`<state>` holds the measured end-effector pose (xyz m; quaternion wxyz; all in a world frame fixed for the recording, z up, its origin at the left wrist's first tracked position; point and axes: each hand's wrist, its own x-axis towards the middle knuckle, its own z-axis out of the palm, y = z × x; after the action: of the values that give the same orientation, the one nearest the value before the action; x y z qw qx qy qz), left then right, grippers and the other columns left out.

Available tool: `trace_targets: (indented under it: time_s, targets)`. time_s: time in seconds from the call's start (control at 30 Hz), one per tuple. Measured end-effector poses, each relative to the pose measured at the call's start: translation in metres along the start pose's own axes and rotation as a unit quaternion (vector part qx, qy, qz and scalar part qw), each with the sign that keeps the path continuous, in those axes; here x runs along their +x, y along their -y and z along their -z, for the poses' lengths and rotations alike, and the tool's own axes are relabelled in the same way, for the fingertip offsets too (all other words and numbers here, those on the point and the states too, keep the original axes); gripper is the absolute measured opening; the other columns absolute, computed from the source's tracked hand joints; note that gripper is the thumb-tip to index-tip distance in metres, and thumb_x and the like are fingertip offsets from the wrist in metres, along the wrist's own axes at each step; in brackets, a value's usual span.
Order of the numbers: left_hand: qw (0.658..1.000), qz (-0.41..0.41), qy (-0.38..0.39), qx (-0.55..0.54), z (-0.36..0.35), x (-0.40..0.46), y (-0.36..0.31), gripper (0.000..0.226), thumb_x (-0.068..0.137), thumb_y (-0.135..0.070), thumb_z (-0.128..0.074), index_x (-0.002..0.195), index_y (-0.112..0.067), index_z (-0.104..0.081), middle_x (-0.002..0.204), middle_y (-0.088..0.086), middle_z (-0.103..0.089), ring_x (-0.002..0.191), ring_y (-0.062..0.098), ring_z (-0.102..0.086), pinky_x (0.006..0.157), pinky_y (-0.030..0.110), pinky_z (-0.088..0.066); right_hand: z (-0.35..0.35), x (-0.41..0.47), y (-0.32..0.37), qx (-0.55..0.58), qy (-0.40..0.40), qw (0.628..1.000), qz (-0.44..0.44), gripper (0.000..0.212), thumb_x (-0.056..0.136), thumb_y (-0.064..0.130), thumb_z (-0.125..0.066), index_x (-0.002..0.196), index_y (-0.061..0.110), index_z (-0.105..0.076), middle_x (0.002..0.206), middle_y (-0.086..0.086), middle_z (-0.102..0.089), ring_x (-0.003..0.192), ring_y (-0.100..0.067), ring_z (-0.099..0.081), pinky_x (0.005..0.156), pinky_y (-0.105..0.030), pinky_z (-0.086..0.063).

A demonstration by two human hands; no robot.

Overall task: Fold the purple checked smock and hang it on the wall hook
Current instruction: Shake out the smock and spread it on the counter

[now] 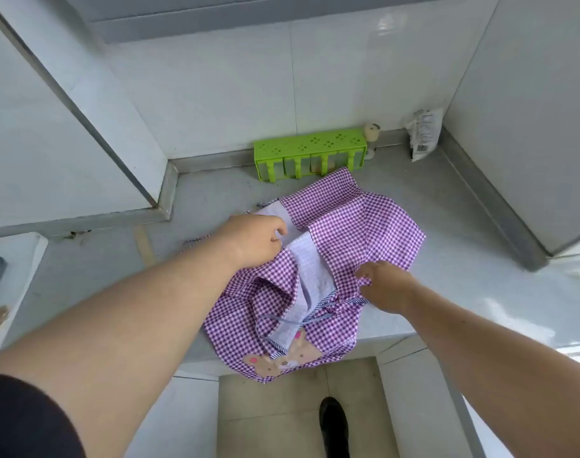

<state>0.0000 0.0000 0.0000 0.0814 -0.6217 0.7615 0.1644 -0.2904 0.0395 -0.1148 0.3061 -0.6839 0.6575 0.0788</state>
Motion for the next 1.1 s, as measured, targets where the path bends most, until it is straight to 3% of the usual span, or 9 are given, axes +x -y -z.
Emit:
trace_targets:
  time_s: [0.2, 0.43, 0.57, 0.67, 0.77, 0.93, 1.0, 1.1]
  targets:
    - [0.998, -0.013, 0.047, 0.039, -0.024, 0.011, -0.004, 0.036, 0.101, -0.034, -0.051, 0.134, -0.038, -0.063, 0.114, -0.01, -0.074, 0.095, 0.019, -0.061, 0.081, 0.03, -0.047, -0.013, 0.006, -0.02, -0.02, 0.02, 0.999, -0.045, 0.051, 0.103, 0.045, -0.048, 0.153, 0.047, -0.04, 0.156, -0.005, -0.039, 0.144, -0.037, -0.039, 0.118, -0.051, -0.038]
    - [0.995, 0.003, 0.095, 0.02, -0.042, 0.022, -0.001, 0.036, 0.103, -0.037, -0.053, 0.138, -0.04, -0.06, 0.101, -0.02, -0.062, 0.091, 0.012, -0.058, 0.078, 0.03, -0.043, -0.027, 0.007, -0.031, -0.003, -0.021, 0.994, -0.111, 0.059, 0.095, 0.048, -0.057, 0.151, 0.046, -0.038, 0.155, -0.01, -0.033, 0.141, -0.038, -0.038, 0.115, -0.052, -0.039]
    - [0.992, 0.001, 0.125, 0.02, -0.044, 0.022, -0.003, 0.038, 0.104, -0.038, -0.053, 0.142, -0.04, -0.058, 0.127, -0.014, -0.069, 0.108, 0.014, -0.064, 0.091, 0.032, -0.05, -0.034, 0.008, -0.04, 0.053, -0.072, 0.971, -0.222, 0.063, 0.084, 0.043, -0.068, 0.142, 0.039, -0.043, 0.135, -0.013, -0.042, 0.124, -0.035, -0.048, 0.096, -0.045, -0.054]
    - [0.99, 0.0, 0.141, 0.032, -0.044, 0.022, -0.003, 0.039, 0.104, -0.039, -0.055, 0.143, -0.04, -0.057, 0.138, -0.011, -0.067, 0.119, 0.017, -0.064, 0.101, 0.036, -0.052, -0.036, 0.01, -0.043, 0.112, -0.076, 0.961, -0.241, 0.055, 0.09, 0.031, -0.066, 0.139, 0.034, -0.044, 0.122, -0.01, -0.053, 0.106, -0.03, -0.059, 0.079, -0.038, -0.057]
    - [0.989, -0.003, 0.147, 0.035, -0.04, 0.022, -0.004, 0.041, 0.103, -0.04, -0.056, 0.144, -0.04, -0.056, 0.14, -0.01, -0.065, 0.12, 0.017, -0.063, 0.104, 0.039, -0.052, -0.032, 0.014, -0.043, 0.186, -0.081, 0.955, -0.217, 0.033, 0.096, 0.012, -0.055, 0.128, 0.021, -0.058, 0.103, -0.001, -0.063, 0.085, -0.022, -0.065, 0.073, -0.036, -0.059]
    - [0.991, -0.041, 0.117, 0.054, -0.02, 0.026, -0.014, 0.048, 0.102, -0.04, -0.058, 0.15, -0.038, -0.05, 0.151, -0.005, -0.055, 0.126, 0.021, -0.06, 0.104, 0.039, -0.05, 0.007, 0.005, -0.014, 0.265, -0.134, 0.949, -0.102, 0.028, 0.1, 0.009, -0.049, 0.117, 0.023, -0.067, 0.107, 0.002, -0.068, 0.07, -0.014, -0.067, 0.049, -0.022, -0.047]
    - [0.993, -0.079, 0.077, 0.049, -0.008, 0.027, -0.025, 0.061, 0.099, -0.037, -0.063, 0.155, -0.04, -0.041, 0.158, -0.003, -0.049, 0.134, 0.023, -0.056, 0.109, 0.042, -0.049, 0.031, -0.005, 0.009, 0.261, -0.143, 0.955, 0.002, 0.023, 0.097, 0.006, -0.054, 0.105, 0.024, -0.065, 0.1, 0.007, -0.066, 0.069, -0.012, -0.066, 0.051, -0.019, -0.046]
    - [0.99, -0.136, 0.009, 0.019, 0.015, 0.029, -0.048, 0.085, 0.094, -0.028, -0.072, 0.161, -0.046, -0.023, 0.167, -0.003, -0.041, 0.141, 0.026, -0.053, 0.112, 0.042, -0.047, 0.068, -0.023, 0.046, 0.28, -0.15, 0.931, 0.177, 0.022, 0.087, 0.0, -0.061, 0.093, 0.022, -0.06, 0.091, 0.005, -0.066, 0.079, -0.012, -0.065, 0.068, -0.028, -0.053]
